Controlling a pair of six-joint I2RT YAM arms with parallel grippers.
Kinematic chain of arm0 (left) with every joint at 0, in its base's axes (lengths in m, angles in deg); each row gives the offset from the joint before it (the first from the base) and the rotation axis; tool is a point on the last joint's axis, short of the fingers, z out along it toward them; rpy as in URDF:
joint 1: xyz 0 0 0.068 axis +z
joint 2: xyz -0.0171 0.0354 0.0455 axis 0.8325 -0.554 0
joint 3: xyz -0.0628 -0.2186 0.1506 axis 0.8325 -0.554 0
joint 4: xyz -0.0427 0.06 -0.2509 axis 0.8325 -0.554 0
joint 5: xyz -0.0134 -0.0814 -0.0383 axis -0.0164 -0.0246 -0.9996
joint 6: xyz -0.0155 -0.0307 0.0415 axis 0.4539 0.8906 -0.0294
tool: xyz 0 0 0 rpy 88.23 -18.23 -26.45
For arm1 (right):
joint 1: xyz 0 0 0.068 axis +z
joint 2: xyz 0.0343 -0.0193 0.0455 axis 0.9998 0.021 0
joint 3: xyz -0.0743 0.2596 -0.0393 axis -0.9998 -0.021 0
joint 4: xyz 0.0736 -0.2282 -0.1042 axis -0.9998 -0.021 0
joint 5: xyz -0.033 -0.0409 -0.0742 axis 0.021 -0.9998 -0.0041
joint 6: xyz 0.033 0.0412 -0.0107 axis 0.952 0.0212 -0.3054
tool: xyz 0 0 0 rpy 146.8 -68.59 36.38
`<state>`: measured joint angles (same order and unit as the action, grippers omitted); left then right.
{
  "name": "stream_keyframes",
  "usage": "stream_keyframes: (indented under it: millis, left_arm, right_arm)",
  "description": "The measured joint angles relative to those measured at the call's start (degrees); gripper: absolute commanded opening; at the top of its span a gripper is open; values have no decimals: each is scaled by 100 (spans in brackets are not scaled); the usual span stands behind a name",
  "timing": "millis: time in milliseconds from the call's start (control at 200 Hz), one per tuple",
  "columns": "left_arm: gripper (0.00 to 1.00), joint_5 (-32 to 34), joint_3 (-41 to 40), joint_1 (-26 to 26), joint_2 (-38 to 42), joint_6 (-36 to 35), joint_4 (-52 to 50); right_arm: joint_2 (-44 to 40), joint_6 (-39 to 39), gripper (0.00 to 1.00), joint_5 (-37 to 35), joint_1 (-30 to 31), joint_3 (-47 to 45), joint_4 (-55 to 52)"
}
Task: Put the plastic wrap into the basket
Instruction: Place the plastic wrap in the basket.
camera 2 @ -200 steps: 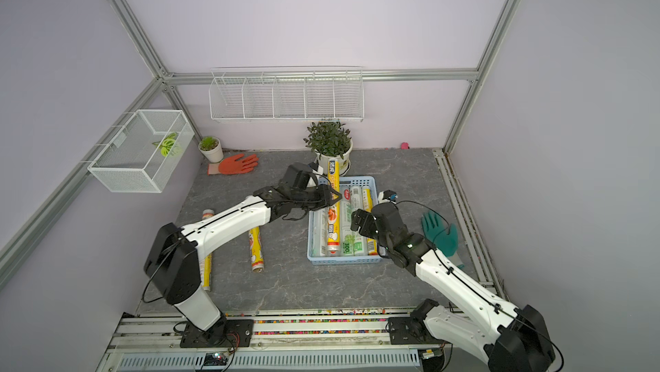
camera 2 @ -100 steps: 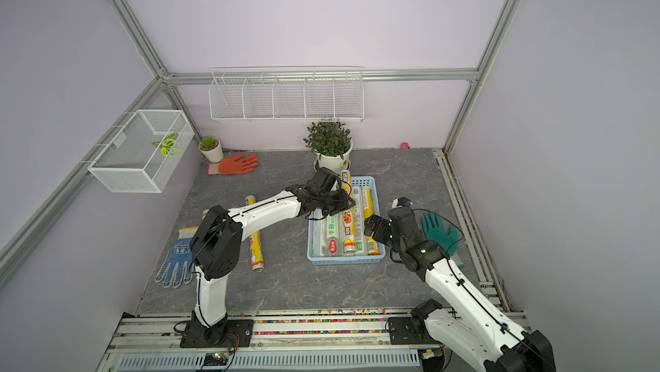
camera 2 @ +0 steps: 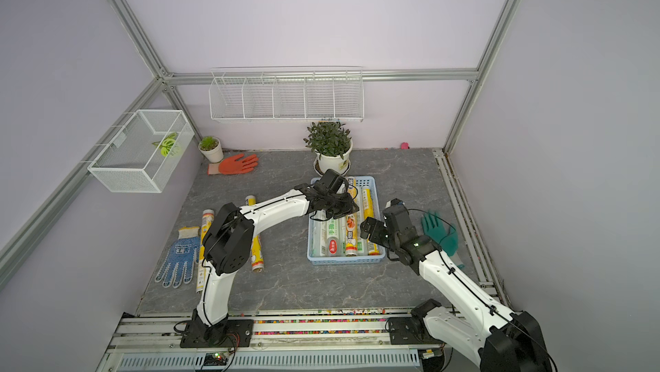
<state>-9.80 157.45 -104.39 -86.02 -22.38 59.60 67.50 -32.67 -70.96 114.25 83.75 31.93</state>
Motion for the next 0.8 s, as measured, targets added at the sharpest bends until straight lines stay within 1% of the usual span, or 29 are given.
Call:
stream_keyframes:
  millis: [290, 370, 455, 610, 800]
  left_arm:
    - [29, 4, 0, 0, -72, -15, 7]
    - [33, -17, 24, 2, -173, -17, 22]
    - [42, -4, 114, -9, -258, -15, 15]
    - [51, 85, 127, -37, -262, 2, -2]
    - [54, 326, 269, -90, -262, 22, -192]
  right_arm:
    - [184, -52, 97, 74, 0, 190, -74]
    - [160, -76, 97, 70, 0, 192, -168]
    - [83, -92, 97, 63, 0, 190, -256]
    - [-57, -92, 97, 28, 0, 190, -284]
    - [-101, -94, 97, 22, 0, 190, -310]
